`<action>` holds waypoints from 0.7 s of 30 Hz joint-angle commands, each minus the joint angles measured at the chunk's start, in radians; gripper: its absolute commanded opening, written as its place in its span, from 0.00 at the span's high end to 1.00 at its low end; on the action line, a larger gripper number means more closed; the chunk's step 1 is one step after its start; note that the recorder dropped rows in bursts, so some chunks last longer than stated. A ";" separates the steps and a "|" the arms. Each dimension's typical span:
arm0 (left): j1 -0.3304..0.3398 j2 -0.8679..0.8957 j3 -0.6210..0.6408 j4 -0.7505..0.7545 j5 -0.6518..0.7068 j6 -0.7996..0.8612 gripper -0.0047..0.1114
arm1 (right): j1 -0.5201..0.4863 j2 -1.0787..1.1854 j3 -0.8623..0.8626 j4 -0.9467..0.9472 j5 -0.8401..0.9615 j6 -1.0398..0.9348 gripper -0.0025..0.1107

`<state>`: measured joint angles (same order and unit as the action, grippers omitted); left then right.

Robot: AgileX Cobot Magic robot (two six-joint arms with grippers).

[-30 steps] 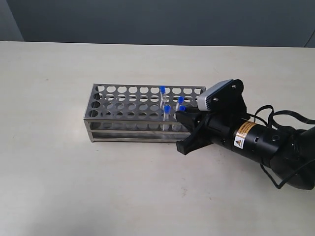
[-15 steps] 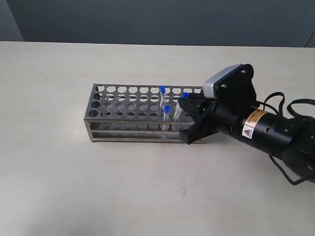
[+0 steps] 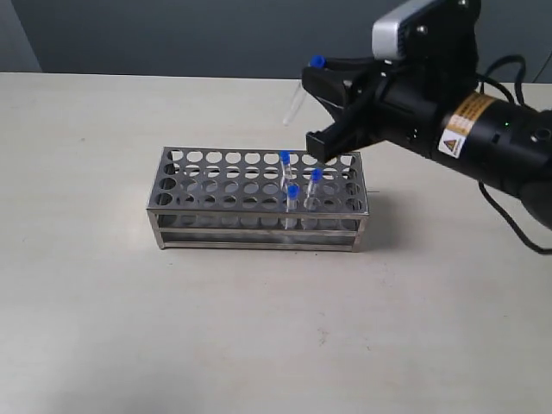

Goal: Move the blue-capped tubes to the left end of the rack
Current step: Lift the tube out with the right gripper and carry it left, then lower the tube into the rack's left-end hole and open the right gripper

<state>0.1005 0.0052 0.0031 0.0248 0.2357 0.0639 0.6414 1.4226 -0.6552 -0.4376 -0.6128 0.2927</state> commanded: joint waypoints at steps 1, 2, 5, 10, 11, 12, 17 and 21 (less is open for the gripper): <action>-0.004 -0.005 -0.003 -0.001 -0.003 0.000 0.95 | 0.011 0.071 -0.113 -0.161 0.001 0.173 0.99; -0.004 -0.005 -0.003 -0.001 -0.003 0.000 0.95 | 0.023 0.097 -0.143 -0.189 0.001 0.200 0.99; -0.004 -0.005 -0.003 -0.001 -0.003 0.000 0.95 | 0.066 0.184 -0.230 -0.245 0.002 0.239 0.99; -0.004 -0.005 -0.003 -0.001 -0.003 0.000 0.95 | 0.170 0.373 -0.428 -0.298 0.101 0.249 0.99; -0.004 -0.005 -0.003 -0.001 -0.003 0.000 0.95 | 0.193 0.429 -0.492 -0.304 0.161 0.249 0.99; -0.004 -0.005 -0.003 -0.001 -0.003 0.000 0.95 | 0.199 0.449 -0.515 -0.309 0.181 0.249 0.99; -0.004 -0.005 -0.003 -0.001 -0.003 0.000 0.95 | 0.197 0.555 -0.627 -0.321 0.257 0.249 0.99; -0.004 -0.005 -0.003 -0.001 -0.003 0.000 0.95 | 0.197 0.592 -0.647 -0.323 0.268 0.249 0.99</action>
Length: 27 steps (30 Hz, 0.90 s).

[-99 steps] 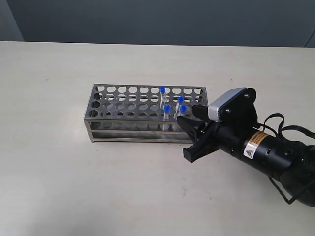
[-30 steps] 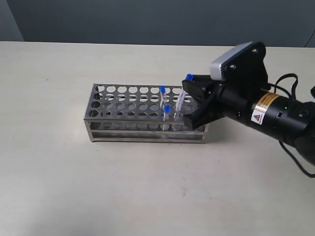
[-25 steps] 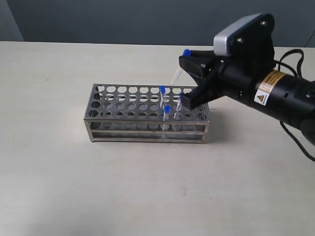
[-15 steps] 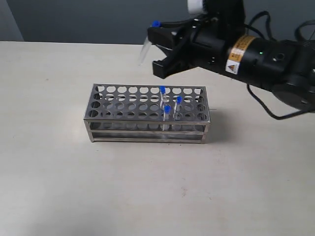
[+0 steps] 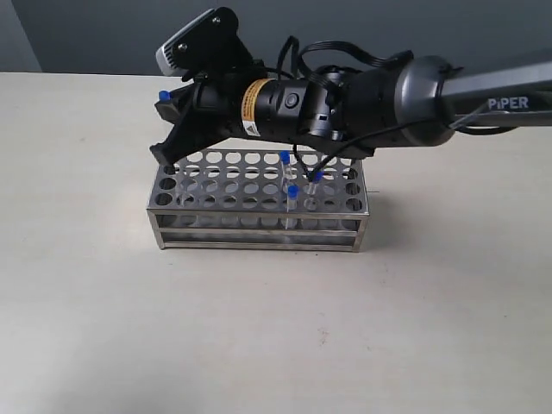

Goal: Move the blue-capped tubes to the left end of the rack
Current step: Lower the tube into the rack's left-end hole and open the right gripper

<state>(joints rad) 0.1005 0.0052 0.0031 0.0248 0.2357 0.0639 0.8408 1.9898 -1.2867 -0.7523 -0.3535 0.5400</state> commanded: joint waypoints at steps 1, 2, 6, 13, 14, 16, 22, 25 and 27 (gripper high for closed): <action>-0.004 -0.005 -0.003 -0.001 -0.003 0.000 0.95 | -0.002 0.031 -0.016 -0.008 0.008 0.002 0.99; -0.004 -0.005 -0.003 -0.001 -0.003 0.000 0.95 | -0.002 0.045 -0.016 -0.008 0.008 0.002 0.99; -0.004 -0.005 -0.003 -0.001 -0.003 0.000 0.95 | -0.002 0.084 -0.016 -0.006 0.006 0.002 0.99; -0.004 -0.005 -0.003 -0.001 -0.003 0.000 0.95 | -0.002 0.132 -0.016 -0.004 -0.029 0.002 0.98; -0.004 -0.005 -0.003 -0.001 -0.003 0.000 0.95 | -0.002 0.132 -0.016 -0.004 -0.036 0.002 0.98; -0.004 -0.005 -0.003 -0.001 -0.003 0.000 0.95 | -0.002 0.132 -0.016 0.000 -0.062 0.002 0.98; -0.004 -0.005 -0.003 -0.001 -0.003 0.000 0.95 | -0.002 0.132 -0.079 0.000 -0.042 0.002 0.98; -0.004 -0.005 -0.003 -0.001 -0.003 0.000 0.95 | -0.002 0.132 -0.104 -0.004 0.011 0.002 0.98; -0.004 -0.005 -0.003 -0.001 -0.003 0.000 0.95 | -0.002 0.132 -0.106 -0.006 0.027 0.002 0.98</action>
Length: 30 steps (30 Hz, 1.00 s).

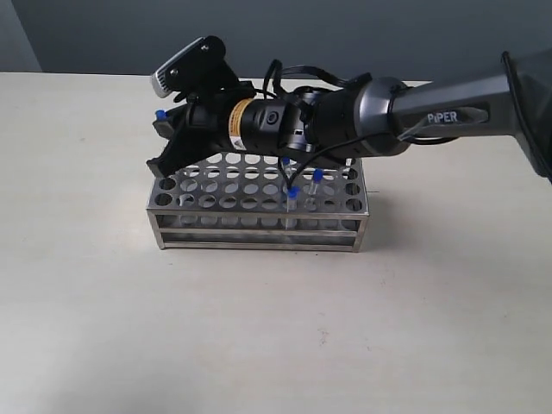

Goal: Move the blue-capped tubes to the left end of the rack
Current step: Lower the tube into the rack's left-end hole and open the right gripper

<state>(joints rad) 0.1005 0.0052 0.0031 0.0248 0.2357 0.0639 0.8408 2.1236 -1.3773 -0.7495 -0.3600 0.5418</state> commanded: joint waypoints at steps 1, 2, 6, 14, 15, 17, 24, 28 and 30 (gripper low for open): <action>-0.004 -0.005 -0.003 -0.001 -0.003 0.000 0.95 | -0.002 -0.002 -0.015 -0.008 0.045 0.000 0.98; -0.004 -0.005 -0.003 -0.001 -0.003 0.000 0.95 | -0.002 -0.002 -0.015 -0.008 0.058 0.000 0.98; -0.004 -0.005 -0.003 -0.001 -0.003 0.000 0.95 | -0.002 -0.002 -0.015 -0.008 0.074 0.000 0.98; -0.004 -0.005 -0.003 -0.001 -0.003 0.000 0.95 | -0.002 0.035 -0.015 -0.008 0.065 0.037 0.98; -0.004 -0.005 -0.003 -0.001 -0.003 0.000 0.95 | -0.002 0.048 -0.015 -0.008 0.063 0.037 0.98; -0.004 -0.005 -0.003 -0.001 -0.003 0.000 0.95 | -0.002 0.067 -0.015 -0.008 0.056 0.037 0.98; -0.004 -0.005 -0.003 -0.001 -0.003 0.000 0.95 | -0.002 0.105 -0.015 -0.008 0.047 0.046 0.92; -0.004 -0.005 -0.003 -0.001 -0.003 0.000 0.95 | -0.002 0.103 -0.015 -0.008 0.045 0.053 0.72; -0.004 -0.005 -0.003 -0.001 -0.003 0.000 0.95 | -0.002 0.101 -0.015 -0.008 0.045 0.055 0.65</action>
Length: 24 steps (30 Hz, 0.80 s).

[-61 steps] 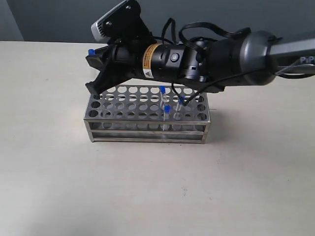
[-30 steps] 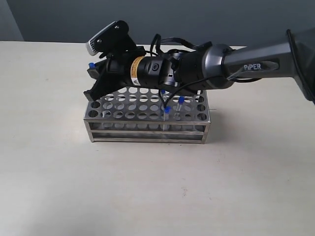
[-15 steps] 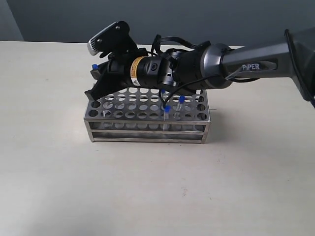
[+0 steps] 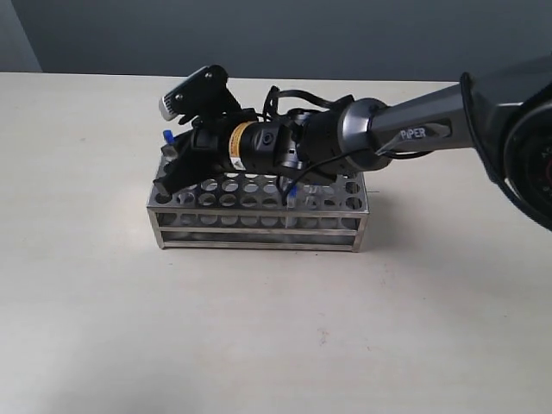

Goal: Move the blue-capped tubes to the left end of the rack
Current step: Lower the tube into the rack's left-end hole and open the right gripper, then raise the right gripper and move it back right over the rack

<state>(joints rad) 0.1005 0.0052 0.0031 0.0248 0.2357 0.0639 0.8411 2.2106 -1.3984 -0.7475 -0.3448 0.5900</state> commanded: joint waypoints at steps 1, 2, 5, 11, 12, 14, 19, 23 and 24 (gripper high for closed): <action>-0.004 -0.005 -0.003 -0.001 -0.003 0.000 0.95 | -0.003 0.010 0.006 -0.010 0.035 0.011 0.63; -0.004 -0.005 -0.003 -0.001 -0.003 0.000 0.95 | -0.003 0.008 0.006 -0.010 0.045 0.011 0.62; -0.004 -0.005 -0.003 -0.001 -0.003 0.000 0.95 | -0.003 -0.026 0.006 -0.010 0.074 0.011 0.62; -0.004 -0.005 -0.003 -0.001 -0.003 0.000 0.95 | -0.003 -0.166 0.006 -0.015 0.124 0.011 0.62; -0.004 -0.005 -0.003 -0.001 -0.003 0.000 0.95 | -0.003 -0.195 0.006 -0.029 0.148 0.011 0.62; -0.004 -0.005 -0.003 -0.001 -0.003 0.000 0.95 | -0.003 -0.245 0.006 -0.050 0.214 0.011 0.62; -0.004 -0.005 -0.003 -0.001 -0.003 0.000 0.95 | -0.013 -0.362 0.075 -0.064 0.319 0.011 0.62; -0.004 -0.005 -0.003 -0.001 -0.003 0.000 0.95 | -0.056 -0.471 0.269 -0.022 0.113 0.011 0.62; -0.004 -0.005 -0.003 -0.001 -0.003 0.000 0.95 | -0.073 -0.494 0.320 -0.001 0.080 0.011 0.62</action>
<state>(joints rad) 0.1005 0.0052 0.0031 0.0248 0.2357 0.0639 0.8079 1.7804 -1.1896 -0.7843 -0.1660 0.6018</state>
